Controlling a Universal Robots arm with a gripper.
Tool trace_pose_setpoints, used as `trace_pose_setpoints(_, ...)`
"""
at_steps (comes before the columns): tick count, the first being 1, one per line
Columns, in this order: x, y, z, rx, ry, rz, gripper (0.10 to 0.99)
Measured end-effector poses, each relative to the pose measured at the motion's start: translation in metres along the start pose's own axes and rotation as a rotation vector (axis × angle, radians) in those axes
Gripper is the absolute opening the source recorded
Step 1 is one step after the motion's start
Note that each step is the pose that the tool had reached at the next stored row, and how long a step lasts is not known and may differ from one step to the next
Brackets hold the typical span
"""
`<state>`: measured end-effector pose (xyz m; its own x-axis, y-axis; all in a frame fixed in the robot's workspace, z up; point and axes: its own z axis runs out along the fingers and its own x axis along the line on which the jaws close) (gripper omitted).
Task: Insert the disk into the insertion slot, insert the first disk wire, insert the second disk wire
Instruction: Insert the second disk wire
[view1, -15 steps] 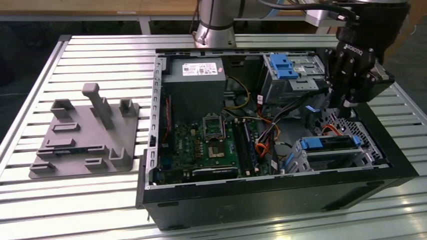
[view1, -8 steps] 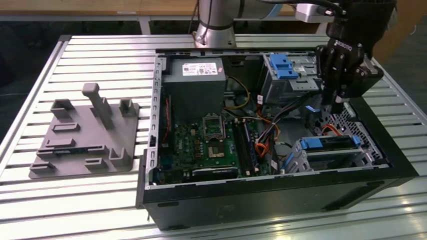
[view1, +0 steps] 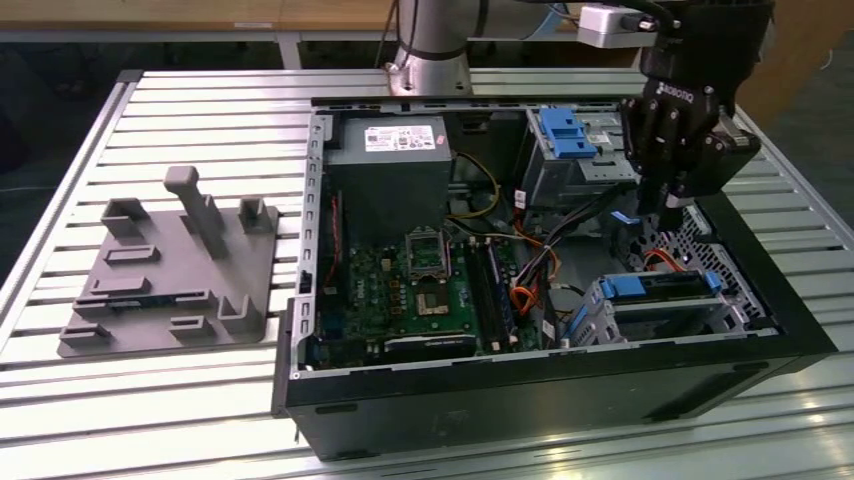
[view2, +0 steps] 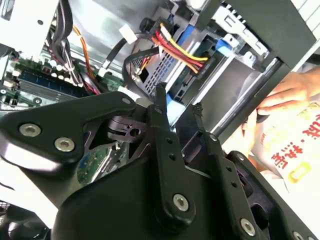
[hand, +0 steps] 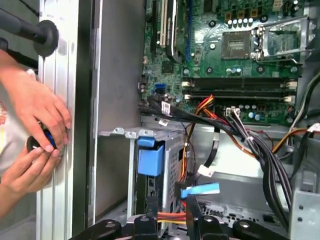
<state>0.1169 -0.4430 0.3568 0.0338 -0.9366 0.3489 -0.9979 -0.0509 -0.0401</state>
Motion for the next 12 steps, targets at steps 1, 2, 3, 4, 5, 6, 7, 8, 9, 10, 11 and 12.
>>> trace_pose_setpoints(1,-0.0022,0.0028,-0.0001,0.0,0.0022,-0.001,0.357)
trace_pose_setpoints(2,-0.0045,0.0057,-0.0002,0.0,0.0046,-0.001,0.357)
trace_pose_setpoints(3,-0.0071,0.0088,-0.0003,0.0,0.0081,-0.001,0.357)
trace_pose_setpoints(4,-0.0094,0.0117,-0.0003,0.0,0.0143,-0.002,0.357)
trace_pose_setpoints(5,-0.0106,0.0135,-0.0005,0.0,0.0247,-0.003,0.357)
trace_pose_setpoints(6,-0.0111,0.0145,-0.0006,0.0,0.0372,-0.005,0.357)
trace_pose_setpoints(7,-0.0115,0.0151,-0.0006,0.0,0.051,-0.007,0.357)
trace_pose_setpoints(8,-0.012,0.0156,-0.0005,0.0,0.0624,-0.01,0.357)
trace_pose_setpoints(9,-0.0127,0.0162,-0.0003,0.0,0.0725,-0.011,0.357)
trace_pose_setpoints(10,-0.0139,0.0165,0.0004,0.0,0.0783,-0.012,0.357)
trace_pose_setpoints(11,-0.0151,0.0167,0.0016,0.001,0.0803,-0.014,0.357)
trace_pose_setpoints(12,-0.0163,0.0168,0.003,0.002,0.0809,-0.017,0.357)
